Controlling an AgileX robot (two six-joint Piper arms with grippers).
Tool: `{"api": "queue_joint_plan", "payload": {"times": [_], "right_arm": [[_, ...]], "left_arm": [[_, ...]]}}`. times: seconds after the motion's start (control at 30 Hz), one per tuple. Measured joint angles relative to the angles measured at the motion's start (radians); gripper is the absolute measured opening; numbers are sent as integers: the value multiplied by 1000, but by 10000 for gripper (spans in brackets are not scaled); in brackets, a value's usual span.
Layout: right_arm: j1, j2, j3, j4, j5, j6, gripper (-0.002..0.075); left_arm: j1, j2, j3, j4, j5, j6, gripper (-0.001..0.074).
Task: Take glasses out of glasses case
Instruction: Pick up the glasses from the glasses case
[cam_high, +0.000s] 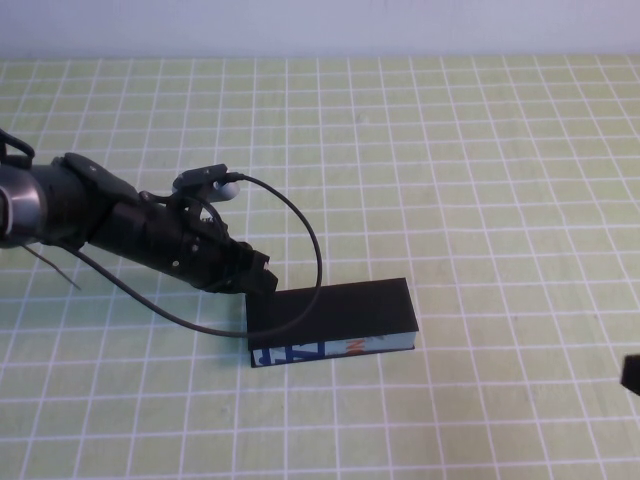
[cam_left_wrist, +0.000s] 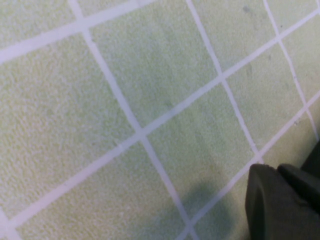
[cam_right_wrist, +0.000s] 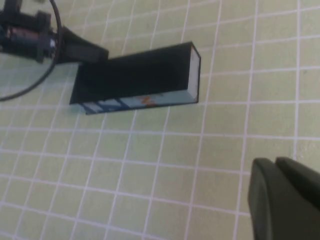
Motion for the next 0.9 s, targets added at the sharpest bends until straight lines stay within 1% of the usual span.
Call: {"api": "queue_joint_plan", "payload": {"times": [0.13,0.23,0.33,0.47,0.6,0.7,0.77,0.83,0.9], "right_arm": [[3,218,-125,34,60,-141,-18],[59,371,-207,63,56,-215,-18],[167,488,-288,55,19,-237,-18],[355,626,-399,-24,-46,-244,-18],[535,752,-489,-196,-93,-264,-18],[624,823,-530,-333,-104,-293,-13],[661,864,-546,-412,-119,-306,7],[680,901,-560,-457,-139,-338,53],[684,939,-571,-478,-171,-385,134]], "left_arm": [[0,0,0,1,-2,0,-4],[0,0,0,3,-6,2,-4],[0,0,0,3,-8,2,-4],[0,0,0,3,-10,0,-4],[0,0,0,3,-17,-2,-4],[0,0,0,3,-19,-2,-4],[0,0,0,3,-19,-2,-4],[0,0,0,3,-19,-2,-4],[0,0,0,3,-19,-2,-4]]}}
